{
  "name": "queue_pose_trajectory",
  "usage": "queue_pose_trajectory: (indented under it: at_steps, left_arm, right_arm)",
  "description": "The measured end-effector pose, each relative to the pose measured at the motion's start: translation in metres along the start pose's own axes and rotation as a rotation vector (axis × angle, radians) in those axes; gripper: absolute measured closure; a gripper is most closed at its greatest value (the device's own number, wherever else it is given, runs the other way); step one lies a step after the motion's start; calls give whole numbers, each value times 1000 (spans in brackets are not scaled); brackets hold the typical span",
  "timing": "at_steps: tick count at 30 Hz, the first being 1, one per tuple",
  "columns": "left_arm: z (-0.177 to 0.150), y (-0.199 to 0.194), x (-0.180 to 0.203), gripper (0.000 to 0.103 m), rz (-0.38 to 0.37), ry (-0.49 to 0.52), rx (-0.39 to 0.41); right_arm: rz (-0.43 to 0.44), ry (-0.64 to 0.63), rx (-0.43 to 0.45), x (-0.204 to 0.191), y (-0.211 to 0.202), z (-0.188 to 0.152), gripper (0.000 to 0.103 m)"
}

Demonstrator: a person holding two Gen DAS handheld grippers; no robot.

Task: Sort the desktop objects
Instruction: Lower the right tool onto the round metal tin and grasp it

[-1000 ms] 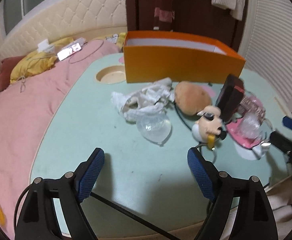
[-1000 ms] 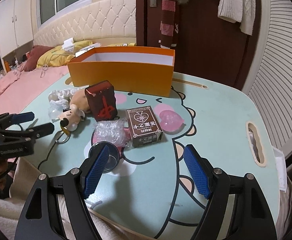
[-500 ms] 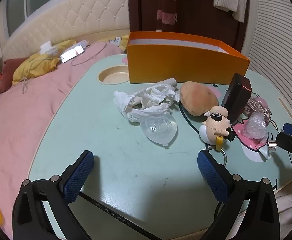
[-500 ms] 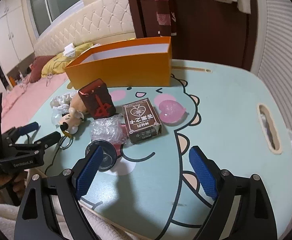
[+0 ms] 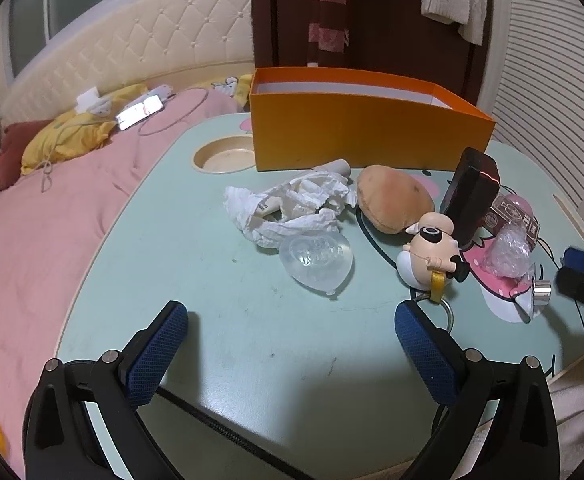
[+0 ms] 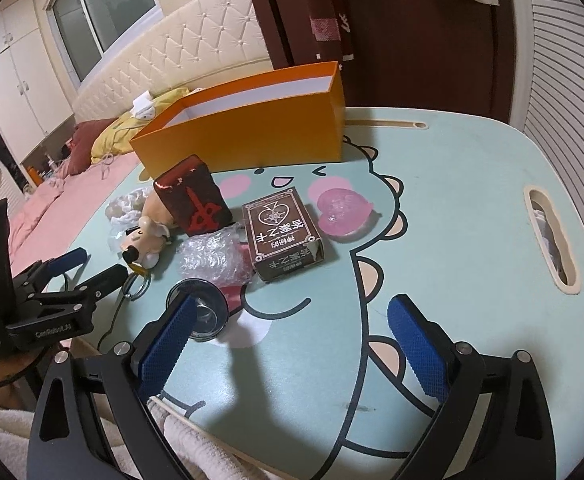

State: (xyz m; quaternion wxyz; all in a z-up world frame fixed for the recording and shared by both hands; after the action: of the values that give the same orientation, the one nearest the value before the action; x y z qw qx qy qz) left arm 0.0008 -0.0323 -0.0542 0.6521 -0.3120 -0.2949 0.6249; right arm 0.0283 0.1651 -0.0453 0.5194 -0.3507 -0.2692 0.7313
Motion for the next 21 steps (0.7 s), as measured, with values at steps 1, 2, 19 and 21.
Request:
queue_pose_trajectory:
  at_steps: [1, 2, 19, 21]
  left_arm:
    - [1, -1, 0, 0, -6, -4, 4]
    - [2, -1, -1, 0, -12, -9, 9]
    - [12, -10, 0, 20, -76, -28, 80]
    - [12, -10, -2, 24, -87, -42, 78]
  right_arm:
    - [19, -9, 25, -4, -5, 2, 7]
    - [53, -24, 68, -11, -14, 7, 7]
    - [71, -271, -76, -67, 22, -11, 65]
    - [78, -259, -64, -65, 20, -10, 65]
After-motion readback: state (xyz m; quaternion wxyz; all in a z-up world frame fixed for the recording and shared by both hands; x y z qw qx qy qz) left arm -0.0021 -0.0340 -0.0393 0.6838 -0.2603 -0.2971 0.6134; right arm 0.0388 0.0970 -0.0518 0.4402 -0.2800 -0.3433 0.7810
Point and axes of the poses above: each gripper's, at about its wrist camera, not at the fingertips, and y roughly the way its jaws point, x to its right, z to its top, the point moved 10 cm from there along y, roughly the way its jaws point, and after that the axes turned 5 degrees about -x, right-handed, at the moved point
